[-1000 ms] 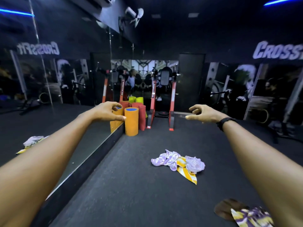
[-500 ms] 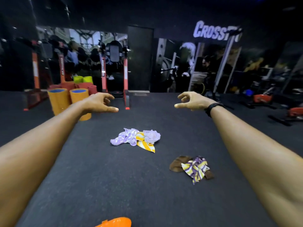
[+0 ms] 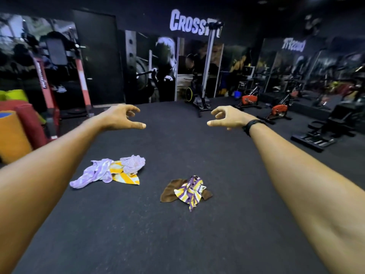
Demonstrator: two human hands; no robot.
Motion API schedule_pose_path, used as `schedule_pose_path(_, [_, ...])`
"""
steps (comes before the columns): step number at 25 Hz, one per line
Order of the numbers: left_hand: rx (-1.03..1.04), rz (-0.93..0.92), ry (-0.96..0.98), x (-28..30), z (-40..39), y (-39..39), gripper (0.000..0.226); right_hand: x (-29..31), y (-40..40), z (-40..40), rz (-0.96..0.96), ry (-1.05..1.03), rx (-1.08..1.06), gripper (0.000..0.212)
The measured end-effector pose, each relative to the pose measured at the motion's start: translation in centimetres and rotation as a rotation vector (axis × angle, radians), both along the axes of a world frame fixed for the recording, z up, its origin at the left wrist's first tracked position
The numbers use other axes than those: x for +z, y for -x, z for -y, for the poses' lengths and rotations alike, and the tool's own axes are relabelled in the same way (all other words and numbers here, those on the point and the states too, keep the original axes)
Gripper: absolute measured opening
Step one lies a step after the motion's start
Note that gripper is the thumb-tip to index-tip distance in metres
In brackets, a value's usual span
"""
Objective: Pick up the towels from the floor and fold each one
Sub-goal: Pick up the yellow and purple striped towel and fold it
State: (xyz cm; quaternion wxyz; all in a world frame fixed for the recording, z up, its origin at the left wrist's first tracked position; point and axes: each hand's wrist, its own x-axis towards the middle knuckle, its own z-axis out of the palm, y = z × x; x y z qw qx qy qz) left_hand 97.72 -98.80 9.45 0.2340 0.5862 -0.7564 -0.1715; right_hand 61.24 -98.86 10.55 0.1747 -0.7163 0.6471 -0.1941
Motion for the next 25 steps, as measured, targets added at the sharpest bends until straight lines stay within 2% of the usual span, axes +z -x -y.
schedule_pose_path(6, [0.005,-0.029,-0.008,-0.8,10.2,10.0,0.071,0.6,11.6,8.0,-0.009,0.001,-0.049,0.064])
schedule_pose_path(11, [0.011,-0.059,0.006,-1.7,17.6,16.2,0.070,0.7,17.6,15.4,-0.036,0.019,-0.047,0.067])
schedule_pose_path(17, [0.017,-0.035,-0.017,-5.0,27.6,19.9,0.070,-3.7,21.0,24.9,0.019,-0.024,-0.063,0.070])
schedule_pose_path(25, [-0.040,-0.032,-0.152,-11.5,47.3,22.8,0.071,-11.2,21.9,43.3,0.016,-0.171,-0.096,0.072])
